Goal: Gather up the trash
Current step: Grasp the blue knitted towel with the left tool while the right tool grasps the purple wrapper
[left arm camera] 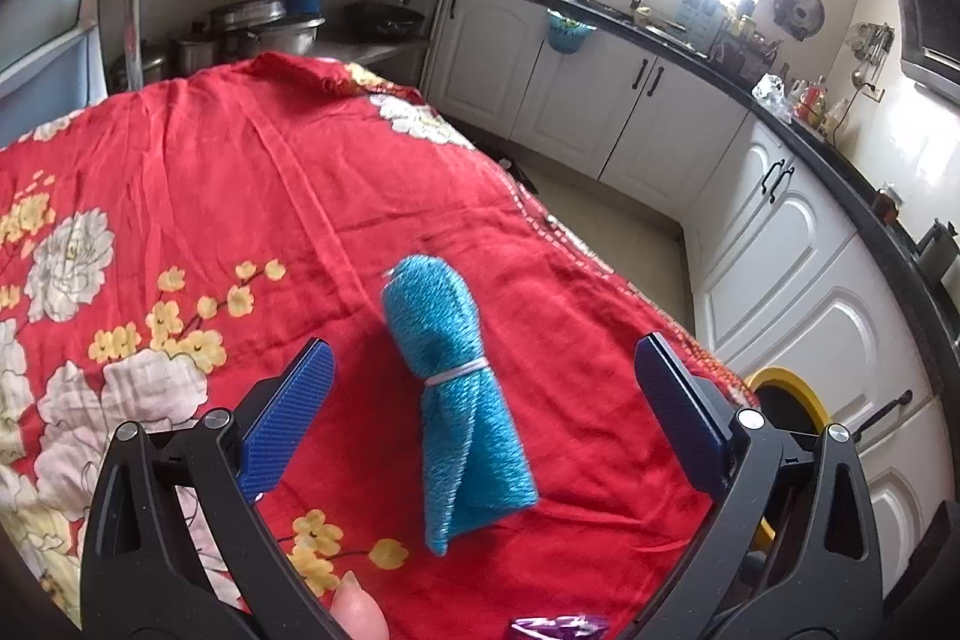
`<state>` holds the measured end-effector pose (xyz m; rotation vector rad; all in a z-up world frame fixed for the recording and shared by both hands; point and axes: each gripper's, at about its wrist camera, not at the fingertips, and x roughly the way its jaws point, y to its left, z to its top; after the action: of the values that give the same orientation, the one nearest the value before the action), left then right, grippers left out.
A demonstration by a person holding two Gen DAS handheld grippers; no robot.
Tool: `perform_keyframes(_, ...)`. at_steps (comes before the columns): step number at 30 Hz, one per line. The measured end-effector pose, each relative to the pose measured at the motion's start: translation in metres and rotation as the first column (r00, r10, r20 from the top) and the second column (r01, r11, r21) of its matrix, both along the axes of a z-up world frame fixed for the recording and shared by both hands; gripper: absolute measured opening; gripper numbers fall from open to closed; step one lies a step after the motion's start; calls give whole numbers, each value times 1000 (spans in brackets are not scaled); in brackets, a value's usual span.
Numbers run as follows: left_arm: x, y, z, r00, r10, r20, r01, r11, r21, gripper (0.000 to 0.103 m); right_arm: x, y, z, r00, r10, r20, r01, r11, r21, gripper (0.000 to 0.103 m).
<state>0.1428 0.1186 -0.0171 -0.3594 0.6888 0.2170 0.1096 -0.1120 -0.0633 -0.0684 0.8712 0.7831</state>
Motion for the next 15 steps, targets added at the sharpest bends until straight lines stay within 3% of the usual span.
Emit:
perform_keyframes(7,2,11,-18,999,-3,-44,2,1000,-20,92,4,21,-19,993,31,-113,-31,1000,1,68)
perform_keyframes(15,10,19,-41,995,-23,-101,17,998,-54,92,-3,37,-27,988,70,-137,-74,997,-25,59)
